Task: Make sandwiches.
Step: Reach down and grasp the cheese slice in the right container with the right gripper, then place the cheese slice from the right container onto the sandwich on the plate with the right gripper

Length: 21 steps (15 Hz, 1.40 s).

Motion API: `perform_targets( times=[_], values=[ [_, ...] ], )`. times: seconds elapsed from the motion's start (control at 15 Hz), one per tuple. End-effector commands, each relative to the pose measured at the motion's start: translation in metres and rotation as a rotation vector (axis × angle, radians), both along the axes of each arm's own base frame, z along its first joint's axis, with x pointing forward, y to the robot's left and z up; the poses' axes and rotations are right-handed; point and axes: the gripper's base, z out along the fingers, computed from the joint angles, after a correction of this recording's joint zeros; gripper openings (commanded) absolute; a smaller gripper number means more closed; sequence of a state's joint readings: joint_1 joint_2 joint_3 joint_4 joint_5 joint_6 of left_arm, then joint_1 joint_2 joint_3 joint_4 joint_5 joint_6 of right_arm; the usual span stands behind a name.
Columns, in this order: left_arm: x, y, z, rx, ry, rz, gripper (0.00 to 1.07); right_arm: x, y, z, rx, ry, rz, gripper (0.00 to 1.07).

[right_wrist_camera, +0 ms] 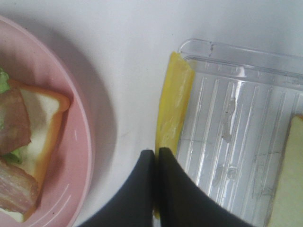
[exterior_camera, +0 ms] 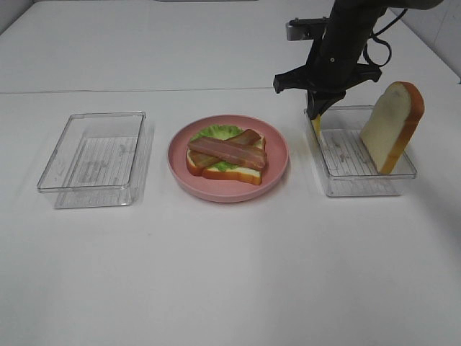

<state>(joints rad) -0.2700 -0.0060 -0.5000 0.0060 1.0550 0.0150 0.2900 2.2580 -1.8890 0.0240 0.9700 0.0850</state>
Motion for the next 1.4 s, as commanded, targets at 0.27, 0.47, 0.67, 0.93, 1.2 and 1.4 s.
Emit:
perform_targets(
  times=[0.27, 0.47, 0.67, 0.93, 1.2, 1.4],
  values=[
    [-0.003, 0.000, 0.000, -0.013, -0.029, -0.001, 0.80, -0.015, -0.001, 0.064, 0.082, -0.089, 0.012, 0.00],
    [-0.003, 0.000, 0.000, -0.013, -0.029, -0.001, 0.80, -0.029, 0.013, 0.087, 0.243, -0.062, 0.077, 0.00],
    [-0.003, 0.000, 0.000, -0.013, -0.029, -0.001, 0.80, -0.041, 0.031, 0.089, 0.441, 0.031, 0.177, 0.00],
    [-0.003, 0.000, 0.000, -0.013, -0.029, -0.001, 0.80, -0.045, 0.045, 0.075, 0.626, 0.100, 0.209, 0.00],
    [-0.003, 0.000, 0.000, -0.013, -0.029, -0.001, 0.80, -0.037, 0.063, 0.038, 0.765, 0.185, 0.170, 0.00],
    [-0.003, 0.000, 0.000, -0.013, -0.029, -0.001, 0.80, -0.029, 0.082, 0.016, 0.881, 0.194, 0.101, 0.00]
  ],
)
